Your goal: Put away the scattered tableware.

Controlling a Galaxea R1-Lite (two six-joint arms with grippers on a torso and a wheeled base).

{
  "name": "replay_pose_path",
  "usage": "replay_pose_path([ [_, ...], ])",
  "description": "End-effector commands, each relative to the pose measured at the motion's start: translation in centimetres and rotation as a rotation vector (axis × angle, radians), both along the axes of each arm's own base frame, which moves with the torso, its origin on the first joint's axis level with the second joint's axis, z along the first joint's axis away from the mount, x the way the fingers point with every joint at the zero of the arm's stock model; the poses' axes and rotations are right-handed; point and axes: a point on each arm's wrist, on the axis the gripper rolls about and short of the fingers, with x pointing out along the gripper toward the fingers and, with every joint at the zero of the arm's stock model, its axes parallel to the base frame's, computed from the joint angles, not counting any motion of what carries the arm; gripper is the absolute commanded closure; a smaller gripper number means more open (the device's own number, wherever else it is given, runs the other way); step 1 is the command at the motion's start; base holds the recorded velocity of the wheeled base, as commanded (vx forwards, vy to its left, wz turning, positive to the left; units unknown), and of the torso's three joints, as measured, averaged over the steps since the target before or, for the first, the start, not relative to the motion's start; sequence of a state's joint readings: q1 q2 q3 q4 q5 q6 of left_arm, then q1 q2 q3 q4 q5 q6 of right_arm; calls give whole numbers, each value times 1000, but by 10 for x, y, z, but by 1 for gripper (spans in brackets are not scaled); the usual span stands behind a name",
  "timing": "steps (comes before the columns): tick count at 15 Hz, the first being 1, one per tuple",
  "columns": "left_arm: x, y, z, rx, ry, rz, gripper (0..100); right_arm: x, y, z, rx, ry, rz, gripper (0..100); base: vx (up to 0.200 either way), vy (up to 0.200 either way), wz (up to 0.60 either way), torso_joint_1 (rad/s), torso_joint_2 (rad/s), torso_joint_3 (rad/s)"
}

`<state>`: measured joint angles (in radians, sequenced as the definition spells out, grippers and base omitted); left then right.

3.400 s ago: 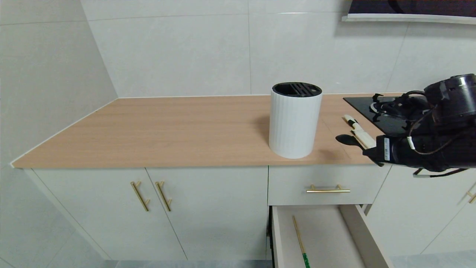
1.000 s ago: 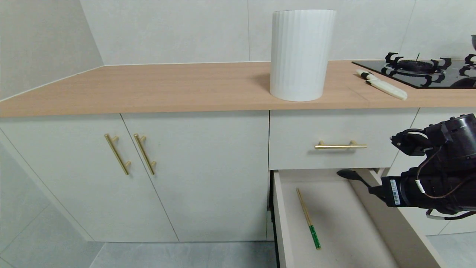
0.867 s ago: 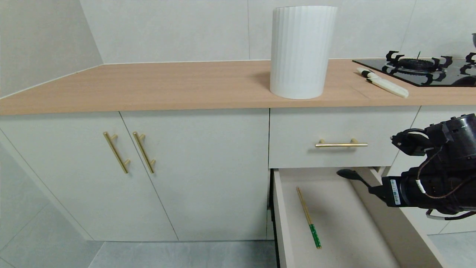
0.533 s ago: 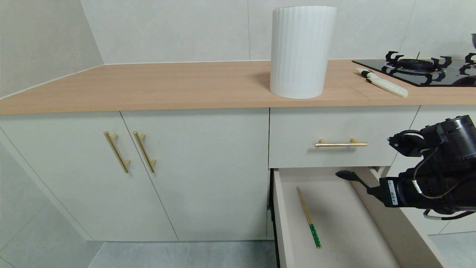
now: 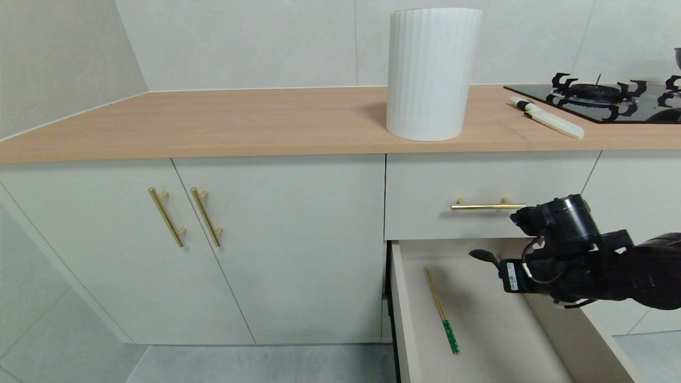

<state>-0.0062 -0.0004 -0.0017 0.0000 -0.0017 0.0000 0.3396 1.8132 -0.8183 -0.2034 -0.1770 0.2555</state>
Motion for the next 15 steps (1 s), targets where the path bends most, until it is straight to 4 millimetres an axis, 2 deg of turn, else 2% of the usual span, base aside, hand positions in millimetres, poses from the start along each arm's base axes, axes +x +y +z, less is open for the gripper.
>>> replay_pose_path([
  [1,0,0,0,0,1,0,0,16,5,-51,-42,91,-22,100,0,0,0,0,0,0],
  [7,0,0,0,0,1,0,0,36,12,-120,-96,111,-58,100,0,0,0,0,0,0],
  [10,0,0,0,0,1,0,0,38,13,-137,-119,119,-70,100,0,0,0,0,0,0],
  [15,0,0,0,0,1,0,0,39,13,-141,-120,114,-72,100,0,0,0,0,0,0],
])
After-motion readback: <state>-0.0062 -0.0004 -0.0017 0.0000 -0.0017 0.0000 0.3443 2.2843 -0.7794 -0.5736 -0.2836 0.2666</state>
